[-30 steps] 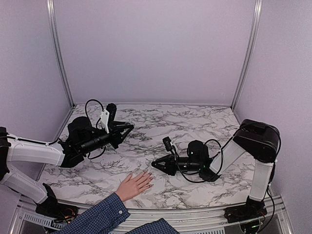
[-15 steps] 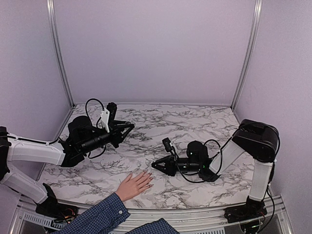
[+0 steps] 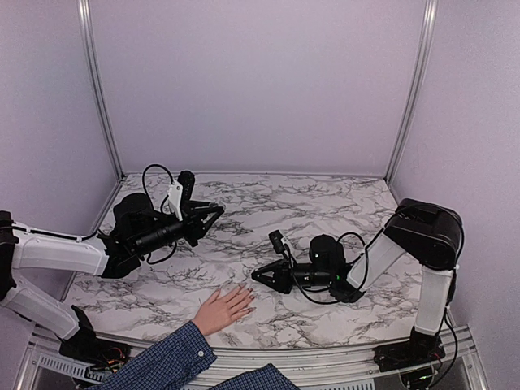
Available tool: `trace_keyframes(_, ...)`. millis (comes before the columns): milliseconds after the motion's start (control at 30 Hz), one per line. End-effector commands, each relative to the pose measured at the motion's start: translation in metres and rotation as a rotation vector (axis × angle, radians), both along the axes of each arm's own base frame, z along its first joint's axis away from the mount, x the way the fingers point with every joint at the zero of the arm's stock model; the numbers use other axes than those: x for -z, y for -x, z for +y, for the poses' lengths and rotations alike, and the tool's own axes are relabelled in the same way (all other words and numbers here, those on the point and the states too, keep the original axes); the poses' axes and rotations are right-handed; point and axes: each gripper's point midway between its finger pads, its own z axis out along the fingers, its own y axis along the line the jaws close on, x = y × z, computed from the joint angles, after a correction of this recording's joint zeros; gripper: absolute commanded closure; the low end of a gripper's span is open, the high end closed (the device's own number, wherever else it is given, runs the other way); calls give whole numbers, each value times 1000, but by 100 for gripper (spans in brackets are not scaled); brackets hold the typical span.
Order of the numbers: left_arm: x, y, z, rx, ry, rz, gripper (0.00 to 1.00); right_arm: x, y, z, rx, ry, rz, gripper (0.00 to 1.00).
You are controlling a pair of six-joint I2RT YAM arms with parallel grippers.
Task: Paint the nails
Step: Paint the hand on the nail.
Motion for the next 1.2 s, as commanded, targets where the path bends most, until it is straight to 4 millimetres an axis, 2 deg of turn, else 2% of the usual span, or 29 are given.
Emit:
trace_keyframes(0, -20, -4, -2, 6, 47, -40, 100, -1, -3, 6, -3, -1, -11, 100)
trace_keyframes(1167, -19, -4, -3, 11, 46, -38, 100, 7, -5, 3, 18, 30, -2, 100)
